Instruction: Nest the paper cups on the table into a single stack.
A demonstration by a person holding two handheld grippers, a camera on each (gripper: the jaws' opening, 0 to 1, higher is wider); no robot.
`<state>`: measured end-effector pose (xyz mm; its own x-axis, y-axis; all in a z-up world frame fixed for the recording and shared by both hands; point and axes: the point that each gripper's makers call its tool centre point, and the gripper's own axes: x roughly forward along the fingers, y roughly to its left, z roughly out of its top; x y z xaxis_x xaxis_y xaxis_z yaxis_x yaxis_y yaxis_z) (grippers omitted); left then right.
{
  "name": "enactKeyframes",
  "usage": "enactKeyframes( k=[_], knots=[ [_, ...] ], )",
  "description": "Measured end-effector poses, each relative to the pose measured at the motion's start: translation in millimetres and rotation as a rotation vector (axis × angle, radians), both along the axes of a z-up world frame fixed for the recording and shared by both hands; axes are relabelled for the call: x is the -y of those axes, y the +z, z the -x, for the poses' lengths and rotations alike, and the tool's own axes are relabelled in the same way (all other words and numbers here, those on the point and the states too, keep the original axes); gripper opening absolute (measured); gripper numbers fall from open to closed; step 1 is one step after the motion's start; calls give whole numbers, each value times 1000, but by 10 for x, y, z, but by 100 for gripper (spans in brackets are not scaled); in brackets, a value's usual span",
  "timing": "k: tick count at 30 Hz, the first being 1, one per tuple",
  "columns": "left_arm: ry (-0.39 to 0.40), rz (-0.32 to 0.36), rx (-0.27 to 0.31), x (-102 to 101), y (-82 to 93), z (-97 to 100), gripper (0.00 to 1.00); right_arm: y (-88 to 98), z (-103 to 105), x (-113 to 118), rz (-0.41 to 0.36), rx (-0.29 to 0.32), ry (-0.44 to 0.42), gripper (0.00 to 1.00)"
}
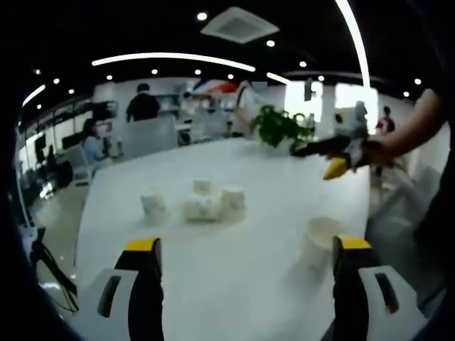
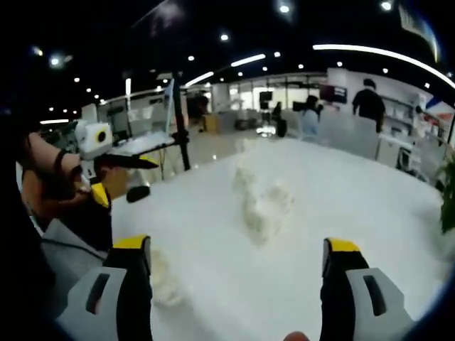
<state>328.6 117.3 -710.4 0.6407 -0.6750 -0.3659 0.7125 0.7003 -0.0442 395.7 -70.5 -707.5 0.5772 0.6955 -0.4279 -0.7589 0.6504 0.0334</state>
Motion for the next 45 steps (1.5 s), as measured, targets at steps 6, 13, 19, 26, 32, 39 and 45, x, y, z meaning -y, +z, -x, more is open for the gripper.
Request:
enactKeyframes(
  k=[6, 13, 19, 26, 32, 39, 45],
  knots=[
    [5, -2, -6, -1, -60, 55, 99, -59, -324, -97, 46, 20, 33, 98],
    [40, -16, -14, -27, -90, 105, 99, -279, -690, -205, 104, 11, 99, 91],
    [58, -13, -30, -41, -114, 135, 99, -424, -880, -294, 106, -2, 113, 86],
    [59, -27, -37, -1, -143, 171, 99, -557, -1014, -457, 101, -12, 158, 74],
    [38, -24, -45, 36, -133, 200, 99, -695, -1081, -511, 122, -26, 173, 67],
    [55, -32, -52, 13, -157, 219, 99, -775, -1073, -597, 137, -30, 203, 55],
    [67, -24, -66, 36, -198, 247, 99, -836, -1069, -597, 148, -49, 204, 52]
  ],
)
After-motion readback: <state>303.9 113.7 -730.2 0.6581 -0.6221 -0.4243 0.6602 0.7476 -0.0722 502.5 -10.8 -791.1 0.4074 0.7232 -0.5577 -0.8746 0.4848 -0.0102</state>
